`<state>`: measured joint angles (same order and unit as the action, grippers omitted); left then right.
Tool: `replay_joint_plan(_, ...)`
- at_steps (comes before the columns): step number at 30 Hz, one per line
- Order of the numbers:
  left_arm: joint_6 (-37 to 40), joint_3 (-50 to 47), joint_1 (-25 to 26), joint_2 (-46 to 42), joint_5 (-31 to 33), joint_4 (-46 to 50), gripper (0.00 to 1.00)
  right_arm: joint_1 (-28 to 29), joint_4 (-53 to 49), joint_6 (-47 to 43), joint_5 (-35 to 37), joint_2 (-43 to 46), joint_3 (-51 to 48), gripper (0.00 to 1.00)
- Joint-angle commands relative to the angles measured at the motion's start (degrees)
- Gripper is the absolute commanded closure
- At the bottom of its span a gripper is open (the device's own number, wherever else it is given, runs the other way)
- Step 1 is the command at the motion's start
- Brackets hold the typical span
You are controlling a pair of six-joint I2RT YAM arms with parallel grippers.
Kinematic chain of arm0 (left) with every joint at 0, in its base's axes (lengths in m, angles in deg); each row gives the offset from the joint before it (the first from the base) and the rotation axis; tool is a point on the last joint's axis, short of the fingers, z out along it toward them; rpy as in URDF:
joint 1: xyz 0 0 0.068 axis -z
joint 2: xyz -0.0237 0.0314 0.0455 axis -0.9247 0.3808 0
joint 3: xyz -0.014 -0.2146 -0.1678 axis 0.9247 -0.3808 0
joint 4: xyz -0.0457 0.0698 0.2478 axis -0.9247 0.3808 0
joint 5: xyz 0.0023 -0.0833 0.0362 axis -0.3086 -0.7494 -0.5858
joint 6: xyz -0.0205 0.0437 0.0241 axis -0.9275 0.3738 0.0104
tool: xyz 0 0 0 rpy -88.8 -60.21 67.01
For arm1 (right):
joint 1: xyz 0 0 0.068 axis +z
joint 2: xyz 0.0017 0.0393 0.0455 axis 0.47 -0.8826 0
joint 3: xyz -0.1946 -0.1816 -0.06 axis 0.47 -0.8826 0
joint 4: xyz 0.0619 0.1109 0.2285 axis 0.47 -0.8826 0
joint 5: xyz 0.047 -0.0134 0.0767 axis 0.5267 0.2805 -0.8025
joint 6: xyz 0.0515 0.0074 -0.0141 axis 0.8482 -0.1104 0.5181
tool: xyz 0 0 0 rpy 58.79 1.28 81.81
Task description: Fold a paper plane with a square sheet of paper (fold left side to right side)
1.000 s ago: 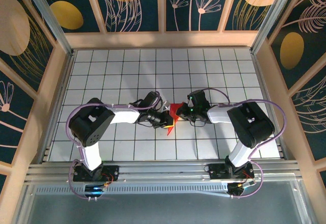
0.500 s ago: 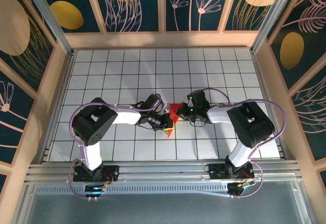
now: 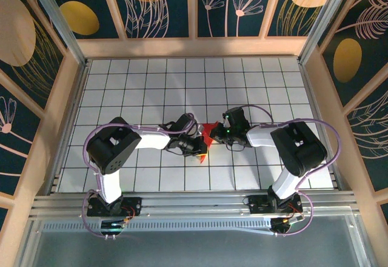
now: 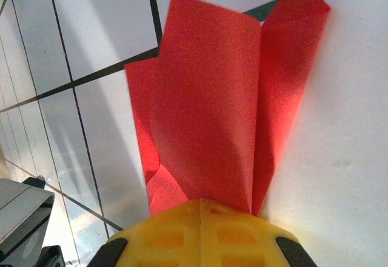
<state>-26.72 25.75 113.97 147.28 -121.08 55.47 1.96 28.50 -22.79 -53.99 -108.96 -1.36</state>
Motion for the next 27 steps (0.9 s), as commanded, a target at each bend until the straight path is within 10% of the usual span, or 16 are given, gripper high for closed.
replay_joint_plan(1,0.85,0.28,0.97,2.92,4.74,7.19,1.00,0.15,-1.07,-1.33,0.15,3.49,-0.30,1.00)
replay_joint_plan(27,3.56,2.57,1.11,3.80,10.37,14.50,1.00,0.94,13.30,-1.34,-3.26,2.08,-5.84,1.00)
